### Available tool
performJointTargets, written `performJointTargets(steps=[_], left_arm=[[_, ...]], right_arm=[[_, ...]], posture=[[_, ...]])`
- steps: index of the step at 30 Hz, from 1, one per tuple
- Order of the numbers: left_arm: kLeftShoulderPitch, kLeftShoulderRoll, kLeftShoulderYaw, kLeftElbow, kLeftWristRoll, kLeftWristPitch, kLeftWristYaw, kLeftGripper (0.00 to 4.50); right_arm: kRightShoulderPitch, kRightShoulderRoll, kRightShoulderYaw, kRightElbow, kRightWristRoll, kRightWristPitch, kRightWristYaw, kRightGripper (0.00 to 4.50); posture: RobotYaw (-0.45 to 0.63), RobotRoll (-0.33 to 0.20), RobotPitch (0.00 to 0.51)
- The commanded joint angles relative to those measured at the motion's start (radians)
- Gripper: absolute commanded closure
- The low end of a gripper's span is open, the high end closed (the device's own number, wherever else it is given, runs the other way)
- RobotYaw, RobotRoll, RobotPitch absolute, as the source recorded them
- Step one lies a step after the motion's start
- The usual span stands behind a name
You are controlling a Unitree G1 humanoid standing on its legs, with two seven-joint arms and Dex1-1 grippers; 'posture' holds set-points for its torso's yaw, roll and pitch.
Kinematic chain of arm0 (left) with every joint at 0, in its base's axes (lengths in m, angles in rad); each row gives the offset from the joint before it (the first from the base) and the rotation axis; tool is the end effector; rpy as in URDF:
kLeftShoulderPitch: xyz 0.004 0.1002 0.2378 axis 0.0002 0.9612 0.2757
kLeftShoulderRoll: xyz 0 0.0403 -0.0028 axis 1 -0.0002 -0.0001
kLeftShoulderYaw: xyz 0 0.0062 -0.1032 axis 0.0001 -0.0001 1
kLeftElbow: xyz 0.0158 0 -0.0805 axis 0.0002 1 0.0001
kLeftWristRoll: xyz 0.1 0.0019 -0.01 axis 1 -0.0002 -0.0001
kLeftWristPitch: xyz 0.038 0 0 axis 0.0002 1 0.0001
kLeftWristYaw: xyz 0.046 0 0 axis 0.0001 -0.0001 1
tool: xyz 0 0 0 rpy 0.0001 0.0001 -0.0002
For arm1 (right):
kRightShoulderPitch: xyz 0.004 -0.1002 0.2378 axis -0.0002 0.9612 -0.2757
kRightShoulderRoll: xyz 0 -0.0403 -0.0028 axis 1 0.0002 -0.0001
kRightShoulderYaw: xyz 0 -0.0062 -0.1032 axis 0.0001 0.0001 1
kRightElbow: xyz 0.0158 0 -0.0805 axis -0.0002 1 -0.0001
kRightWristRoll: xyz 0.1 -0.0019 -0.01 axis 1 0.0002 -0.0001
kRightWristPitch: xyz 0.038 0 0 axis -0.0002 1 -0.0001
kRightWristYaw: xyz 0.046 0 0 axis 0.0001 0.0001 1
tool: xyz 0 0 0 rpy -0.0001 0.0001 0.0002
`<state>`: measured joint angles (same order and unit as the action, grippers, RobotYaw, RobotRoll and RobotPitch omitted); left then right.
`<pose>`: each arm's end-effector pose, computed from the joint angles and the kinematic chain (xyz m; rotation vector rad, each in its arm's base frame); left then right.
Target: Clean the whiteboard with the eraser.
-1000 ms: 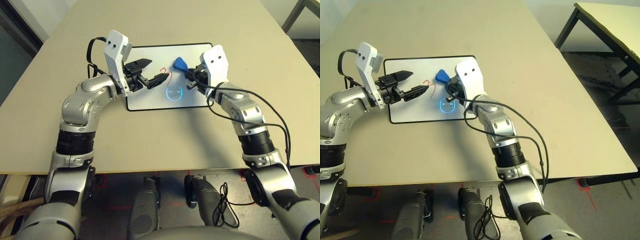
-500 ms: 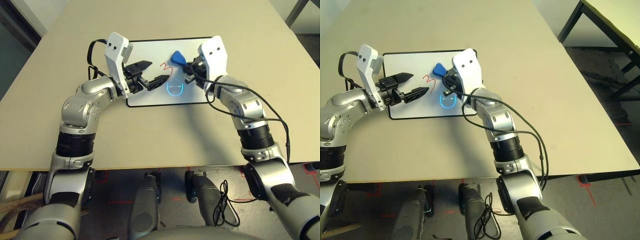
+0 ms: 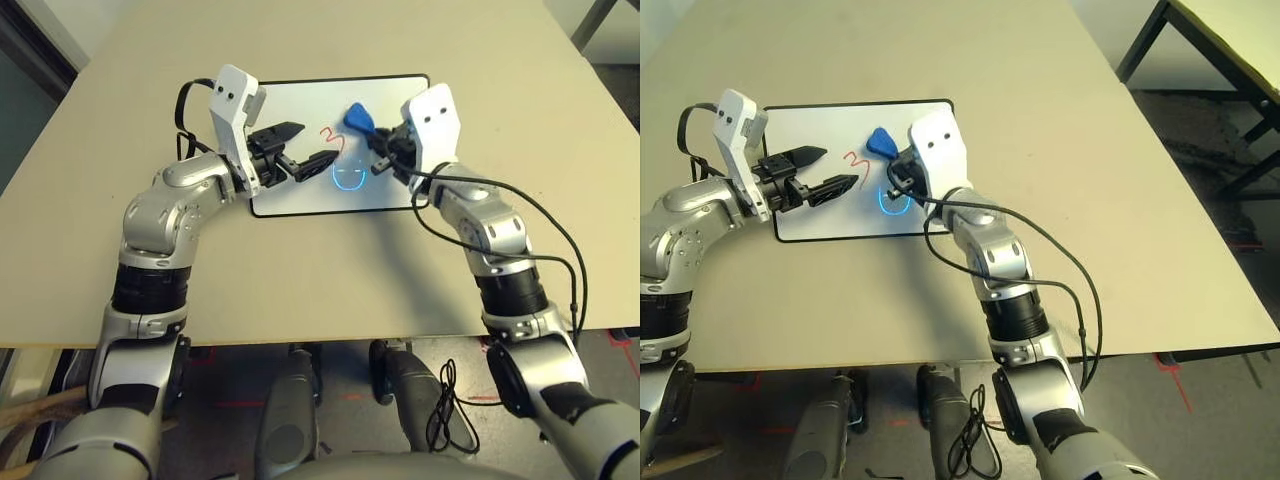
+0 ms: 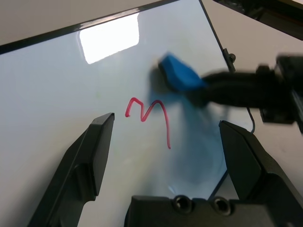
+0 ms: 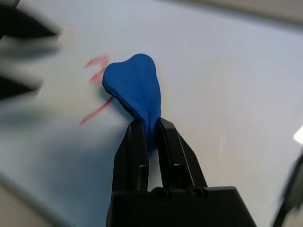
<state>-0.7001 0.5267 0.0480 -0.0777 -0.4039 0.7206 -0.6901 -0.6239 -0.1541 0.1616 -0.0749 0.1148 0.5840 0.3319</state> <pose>0.2882 0.2019 0.2246 0.1628 -0.0025 -0.7826 0.2849 -0.1043 0.1743 -0.1796 -0.0483 0.6171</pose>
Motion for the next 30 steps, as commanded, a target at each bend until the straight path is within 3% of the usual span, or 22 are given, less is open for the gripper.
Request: performJointTargets(steps=[1, 13, 30], left_arm=[[0.010, 0.001, -0.012, -0.012, -0.009, 0.012, -0.007, 0.00], [0.004, -0.004, -0.016, -0.007, -0.007, 0.012, -0.009, 0.00], [0.005, 0.007, -0.007, -0.003, -0.004, 0.013, -0.008, 0.00]], right_arm=[[0.043, -0.020, 0.022, 0.042, -0.024, 0.064, 0.000, 4.30], [-0.092, -0.063, -0.082, 0.188, -0.041, -0.018, -0.074, 4.30], [0.002, -0.023, -0.006, 0.060, -0.034, 0.061, -0.057, 4.30]], posture=[[0.05, 0.000, 0.295], [0.05, 0.000, 0.295], [0.05, 0.000, 0.307]])
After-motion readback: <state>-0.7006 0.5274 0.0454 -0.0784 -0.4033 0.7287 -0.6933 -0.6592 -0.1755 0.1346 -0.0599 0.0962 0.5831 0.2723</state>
